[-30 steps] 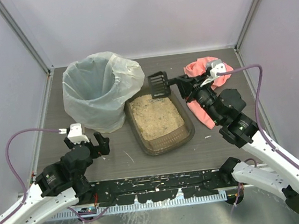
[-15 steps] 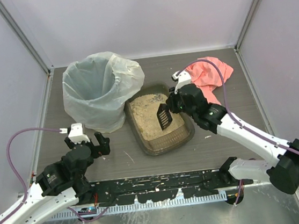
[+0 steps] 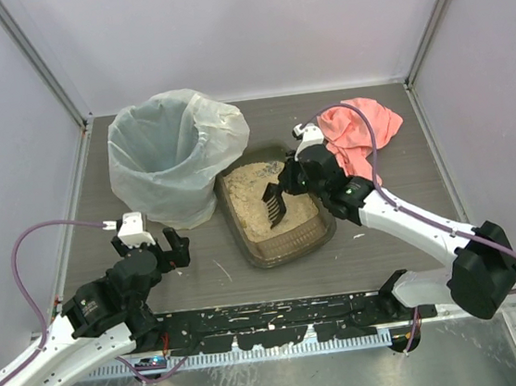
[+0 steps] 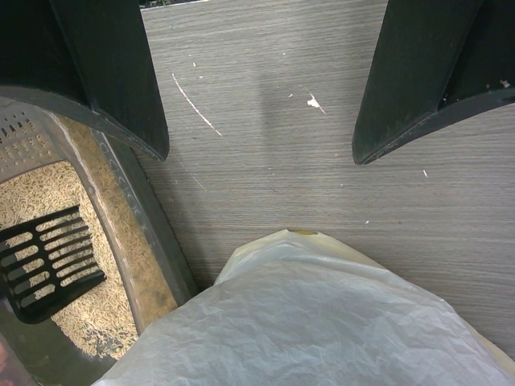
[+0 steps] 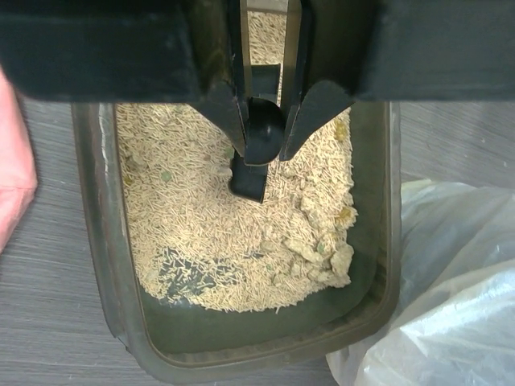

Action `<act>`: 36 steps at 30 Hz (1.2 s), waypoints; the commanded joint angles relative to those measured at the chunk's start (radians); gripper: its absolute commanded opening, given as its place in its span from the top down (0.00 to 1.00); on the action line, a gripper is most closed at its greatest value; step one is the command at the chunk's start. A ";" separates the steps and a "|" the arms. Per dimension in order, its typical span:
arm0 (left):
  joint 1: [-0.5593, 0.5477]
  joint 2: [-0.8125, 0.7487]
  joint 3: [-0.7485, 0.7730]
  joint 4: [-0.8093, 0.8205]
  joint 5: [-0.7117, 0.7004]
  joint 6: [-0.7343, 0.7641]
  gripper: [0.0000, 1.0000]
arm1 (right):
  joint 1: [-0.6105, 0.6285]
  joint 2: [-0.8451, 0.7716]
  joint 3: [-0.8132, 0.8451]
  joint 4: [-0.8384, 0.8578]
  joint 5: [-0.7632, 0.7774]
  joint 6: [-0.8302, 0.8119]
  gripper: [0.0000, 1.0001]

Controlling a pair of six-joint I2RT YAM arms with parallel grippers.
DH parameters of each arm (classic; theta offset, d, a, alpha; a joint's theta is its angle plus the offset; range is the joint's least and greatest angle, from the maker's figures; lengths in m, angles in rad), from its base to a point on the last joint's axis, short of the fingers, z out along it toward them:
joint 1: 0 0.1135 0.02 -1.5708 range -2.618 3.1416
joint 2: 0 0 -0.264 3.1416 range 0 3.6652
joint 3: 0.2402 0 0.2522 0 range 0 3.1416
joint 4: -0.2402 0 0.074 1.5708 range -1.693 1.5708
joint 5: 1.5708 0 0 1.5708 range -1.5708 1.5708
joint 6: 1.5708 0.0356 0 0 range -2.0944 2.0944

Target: Clean the litter box

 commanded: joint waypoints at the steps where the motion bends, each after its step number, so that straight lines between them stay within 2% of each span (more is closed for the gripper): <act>1: -0.003 0.009 0.021 0.032 -0.011 0.005 0.02 | 0.005 0.032 -0.044 0.123 -0.018 0.156 0.99; 13: -0.003 0.002 0.023 0.029 -0.009 0.004 0.02 | -0.007 0.095 -0.263 0.481 0.130 0.378 0.99; 18: -0.003 0.000 0.023 0.028 -0.009 0.004 0.02 | -0.055 0.107 -0.299 0.563 0.094 0.440 0.99; 23: -0.003 0.002 0.023 0.029 -0.010 0.006 0.02 | -0.128 0.030 -0.332 0.594 0.049 0.458 0.99; 29: -0.003 0.014 0.023 0.033 -0.008 0.007 0.02 | -0.238 -0.063 -0.363 0.601 -0.104 0.501 0.99; 36: -0.003 0.006 0.025 0.028 -0.010 0.006 0.02 | -0.315 -0.116 -0.368 0.595 -0.179 0.516 0.99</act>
